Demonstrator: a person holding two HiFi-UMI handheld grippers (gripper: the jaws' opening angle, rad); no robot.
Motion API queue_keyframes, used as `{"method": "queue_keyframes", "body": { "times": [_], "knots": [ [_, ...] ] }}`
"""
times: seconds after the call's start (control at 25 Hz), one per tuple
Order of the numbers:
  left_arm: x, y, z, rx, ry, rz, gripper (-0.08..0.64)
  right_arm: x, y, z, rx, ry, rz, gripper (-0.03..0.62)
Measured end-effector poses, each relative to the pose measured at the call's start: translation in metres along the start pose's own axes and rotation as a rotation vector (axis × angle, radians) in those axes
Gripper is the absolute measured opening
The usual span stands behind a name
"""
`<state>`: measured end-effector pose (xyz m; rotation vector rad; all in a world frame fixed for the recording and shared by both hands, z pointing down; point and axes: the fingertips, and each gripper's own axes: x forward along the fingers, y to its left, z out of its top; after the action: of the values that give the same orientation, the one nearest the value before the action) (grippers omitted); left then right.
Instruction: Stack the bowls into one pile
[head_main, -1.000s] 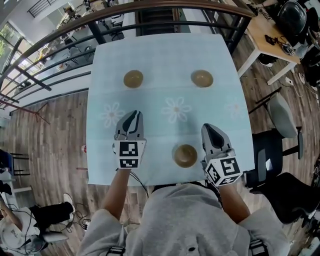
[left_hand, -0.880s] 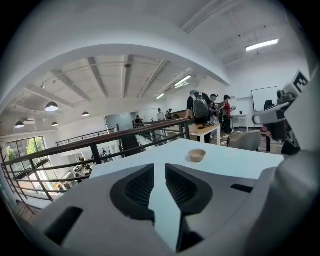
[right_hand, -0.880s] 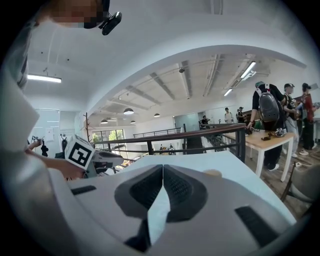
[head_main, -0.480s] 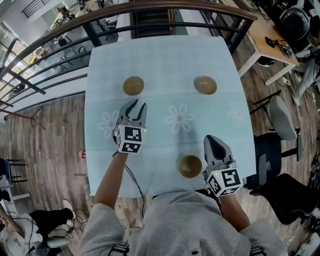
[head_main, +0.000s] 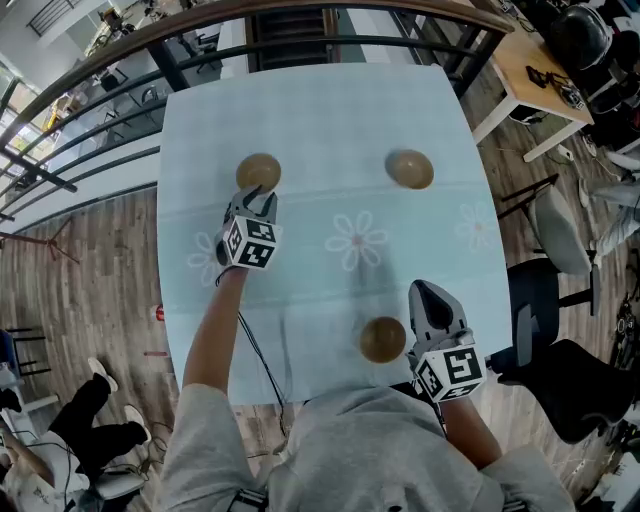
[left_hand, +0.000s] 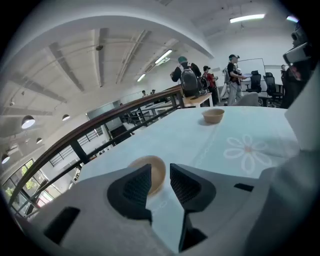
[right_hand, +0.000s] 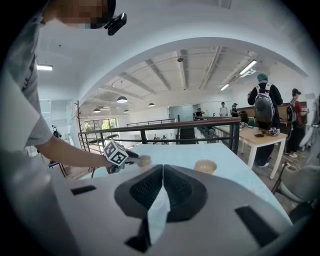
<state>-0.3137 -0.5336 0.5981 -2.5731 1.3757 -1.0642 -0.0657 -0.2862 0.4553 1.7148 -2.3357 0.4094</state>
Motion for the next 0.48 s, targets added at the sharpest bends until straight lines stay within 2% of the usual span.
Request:
{"method": "queue_keyframes", "body": {
  "times": [0.12,0.28,0.48],
  "knots": [
    [0.015,-0.003,-0.017,0.018,0.042,-0.012,0.118,0.004,0.001,-0.003,-0.010,0.010,0.002,0.028],
    [0.031,0.001,-0.030,0.069,0.093,0.008,0.118,0.011,0.001,-0.002,-0.017,0.020,0.001,0.028],
    [0.044,0.002,-0.040,0.064,0.122,0.001,0.118,0.017,0.000,-0.004,-0.012,0.030,-0.001,0.028]
  ]
}}
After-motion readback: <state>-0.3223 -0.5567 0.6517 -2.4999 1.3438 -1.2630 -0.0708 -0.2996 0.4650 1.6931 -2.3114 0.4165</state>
